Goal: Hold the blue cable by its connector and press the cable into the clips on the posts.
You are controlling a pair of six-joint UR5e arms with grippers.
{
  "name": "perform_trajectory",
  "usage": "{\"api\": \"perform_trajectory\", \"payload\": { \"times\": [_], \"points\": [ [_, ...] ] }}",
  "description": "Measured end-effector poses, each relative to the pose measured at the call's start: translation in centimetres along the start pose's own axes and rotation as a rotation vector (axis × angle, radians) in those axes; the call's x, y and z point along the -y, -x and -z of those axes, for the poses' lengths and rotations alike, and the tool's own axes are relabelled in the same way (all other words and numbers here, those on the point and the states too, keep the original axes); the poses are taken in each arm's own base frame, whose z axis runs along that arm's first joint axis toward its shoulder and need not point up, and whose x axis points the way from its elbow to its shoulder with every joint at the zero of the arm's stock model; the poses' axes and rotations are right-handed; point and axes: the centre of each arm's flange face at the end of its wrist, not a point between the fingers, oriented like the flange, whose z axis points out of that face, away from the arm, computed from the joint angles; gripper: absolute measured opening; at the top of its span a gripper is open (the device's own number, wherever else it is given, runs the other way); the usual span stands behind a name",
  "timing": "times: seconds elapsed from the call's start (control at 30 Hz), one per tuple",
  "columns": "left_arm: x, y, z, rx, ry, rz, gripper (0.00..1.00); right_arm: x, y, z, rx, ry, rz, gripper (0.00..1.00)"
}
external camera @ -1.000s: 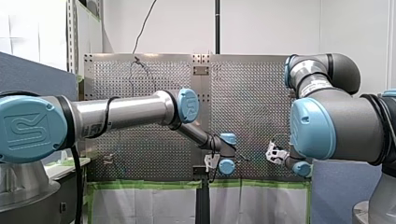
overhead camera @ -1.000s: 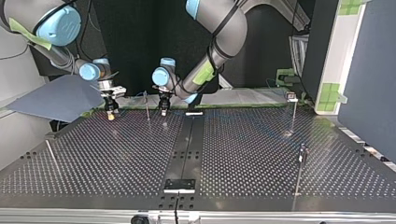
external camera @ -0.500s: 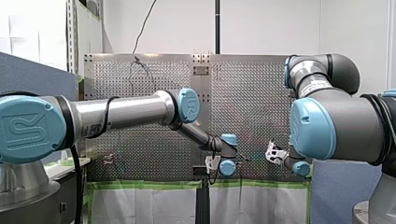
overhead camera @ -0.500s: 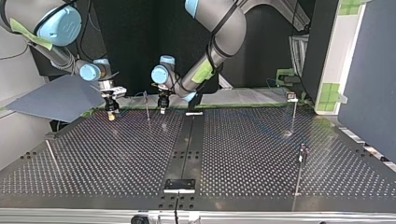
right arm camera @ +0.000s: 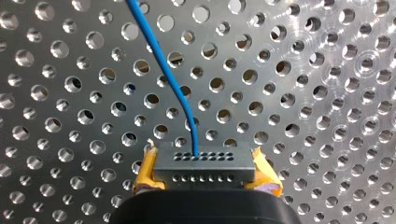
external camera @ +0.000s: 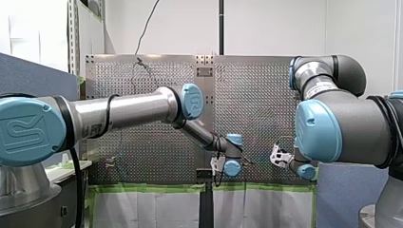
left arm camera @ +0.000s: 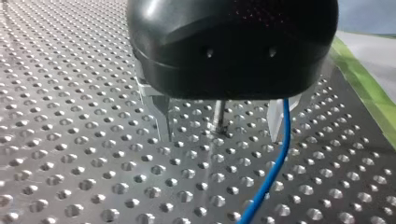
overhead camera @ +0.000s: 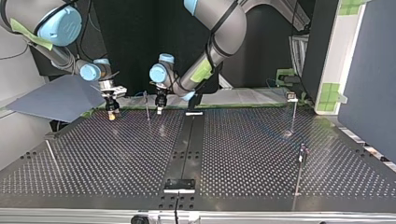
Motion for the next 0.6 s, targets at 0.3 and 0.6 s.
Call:
{"api": "perform_trajectory", "payload": {
  "times": [0.3, 0.6],
  "points": [
    [-0.8, 0.5, 1.0, -0.036, -0.009, -0.024, 1.00, 0.3, 0.1, 0.0, 0.006, -0.003, -0.002, 0.00],
    [-1.8, -2.9, 3.8, -0.124, -0.011, -0.085, 1.00, 0.5, 0.3, 0.0, 0.013, -0.003, -0.004, 0.00]
  ]
}}
